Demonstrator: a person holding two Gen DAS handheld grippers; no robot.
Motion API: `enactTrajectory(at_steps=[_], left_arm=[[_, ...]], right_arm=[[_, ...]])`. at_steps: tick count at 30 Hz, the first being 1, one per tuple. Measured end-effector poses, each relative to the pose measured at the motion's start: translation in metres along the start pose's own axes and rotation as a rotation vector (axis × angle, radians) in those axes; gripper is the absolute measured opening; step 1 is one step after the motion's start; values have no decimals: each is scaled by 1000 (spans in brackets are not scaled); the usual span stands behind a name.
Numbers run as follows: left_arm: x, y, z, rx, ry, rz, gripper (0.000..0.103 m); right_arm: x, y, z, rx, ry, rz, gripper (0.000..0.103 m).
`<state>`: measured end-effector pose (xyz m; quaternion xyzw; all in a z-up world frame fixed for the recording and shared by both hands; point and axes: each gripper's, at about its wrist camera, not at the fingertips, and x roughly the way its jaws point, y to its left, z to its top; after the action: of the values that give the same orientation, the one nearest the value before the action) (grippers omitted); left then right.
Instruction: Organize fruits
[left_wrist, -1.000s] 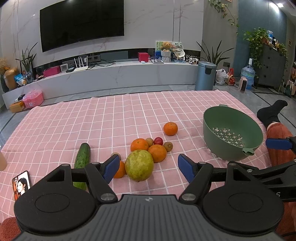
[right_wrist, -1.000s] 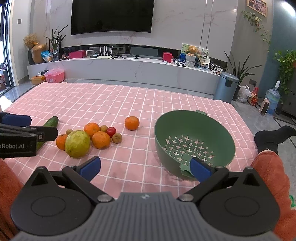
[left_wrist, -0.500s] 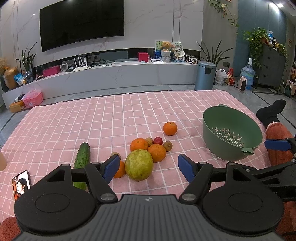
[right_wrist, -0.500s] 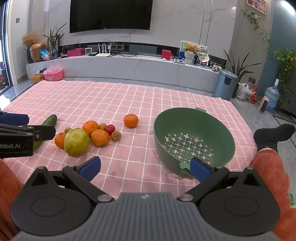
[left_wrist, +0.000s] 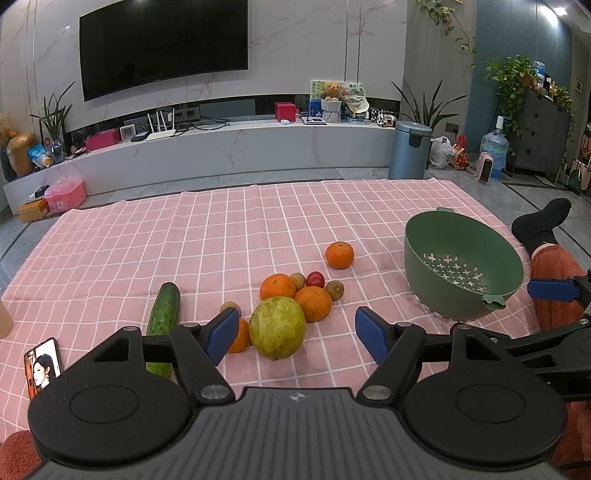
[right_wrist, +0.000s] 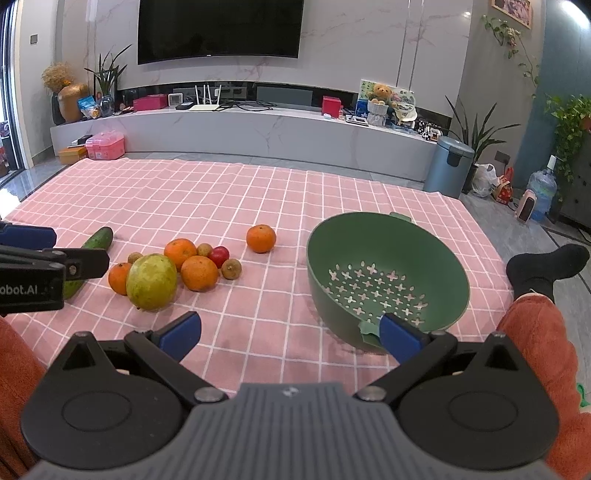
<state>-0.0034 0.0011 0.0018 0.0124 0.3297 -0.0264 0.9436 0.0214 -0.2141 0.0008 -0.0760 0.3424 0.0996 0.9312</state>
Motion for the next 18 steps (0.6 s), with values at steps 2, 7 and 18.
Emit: enactTrajectory(at_steps=[2, 7, 18], left_arm=[[0, 0, 0, 0, 2, 0, 84], [1, -2, -1, 1, 7, -2, 84], [1, -1, -3, -2, 10, -3, 84]], right_arm=[[0, 0, 0, 3, 1, 1, 99], [0, -1, 0, 3, 6, 2, 99], [2, -1, -1, 15, 19, 3, 99]])
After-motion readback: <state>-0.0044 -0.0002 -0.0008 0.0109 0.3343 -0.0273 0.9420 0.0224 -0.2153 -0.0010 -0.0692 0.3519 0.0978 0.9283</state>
